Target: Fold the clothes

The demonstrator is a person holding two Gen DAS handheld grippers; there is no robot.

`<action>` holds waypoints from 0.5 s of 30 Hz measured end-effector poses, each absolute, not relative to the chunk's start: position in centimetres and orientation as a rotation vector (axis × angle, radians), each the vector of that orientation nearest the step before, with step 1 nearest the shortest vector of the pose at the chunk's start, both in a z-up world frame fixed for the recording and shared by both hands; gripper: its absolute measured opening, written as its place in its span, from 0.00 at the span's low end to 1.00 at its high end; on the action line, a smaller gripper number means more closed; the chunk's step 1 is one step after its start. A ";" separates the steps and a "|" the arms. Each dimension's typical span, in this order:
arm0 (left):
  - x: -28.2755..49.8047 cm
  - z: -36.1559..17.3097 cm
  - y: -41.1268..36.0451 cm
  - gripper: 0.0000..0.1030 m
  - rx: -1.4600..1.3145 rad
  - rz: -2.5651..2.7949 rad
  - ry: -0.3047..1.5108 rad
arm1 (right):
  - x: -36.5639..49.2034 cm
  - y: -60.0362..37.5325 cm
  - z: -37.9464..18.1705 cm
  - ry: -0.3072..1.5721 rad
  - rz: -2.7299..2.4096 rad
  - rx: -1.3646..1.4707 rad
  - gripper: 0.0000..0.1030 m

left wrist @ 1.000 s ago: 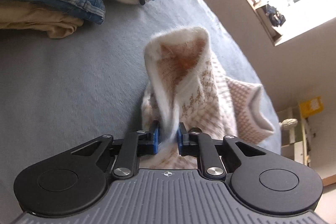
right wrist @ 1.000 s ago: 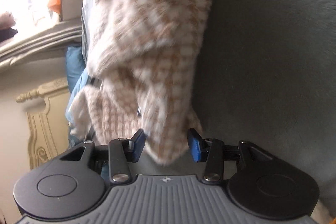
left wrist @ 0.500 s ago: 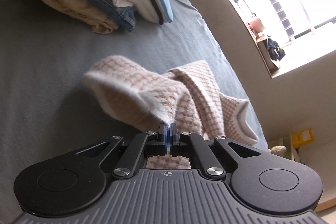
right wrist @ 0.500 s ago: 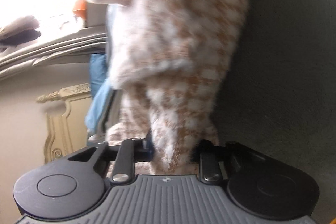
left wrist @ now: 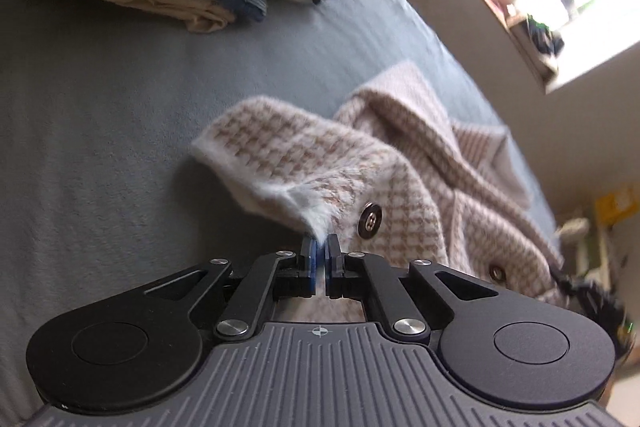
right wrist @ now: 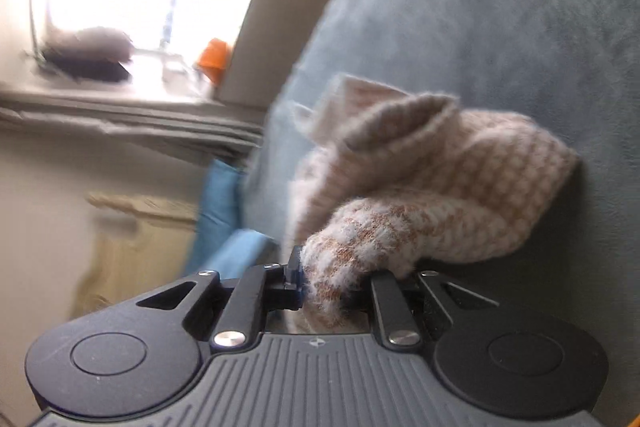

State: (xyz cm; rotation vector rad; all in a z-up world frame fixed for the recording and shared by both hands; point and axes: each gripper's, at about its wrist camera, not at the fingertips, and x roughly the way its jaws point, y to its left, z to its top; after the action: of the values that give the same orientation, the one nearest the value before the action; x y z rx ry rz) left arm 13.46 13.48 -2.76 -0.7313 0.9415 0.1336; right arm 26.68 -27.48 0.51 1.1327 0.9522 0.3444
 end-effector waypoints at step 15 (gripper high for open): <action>14.4 -5.1 7.5 0.60 -0.428 -0.018 1.034 | 15.4 -26.8 -1.9 1.110 0.278 0.784 0.61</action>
State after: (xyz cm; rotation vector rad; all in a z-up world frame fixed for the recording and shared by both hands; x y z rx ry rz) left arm 14.41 7.53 -5.07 -0.4276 1.0342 -0.0181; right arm 15.38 -26.83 -1.90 0.7838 1.1096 0.2781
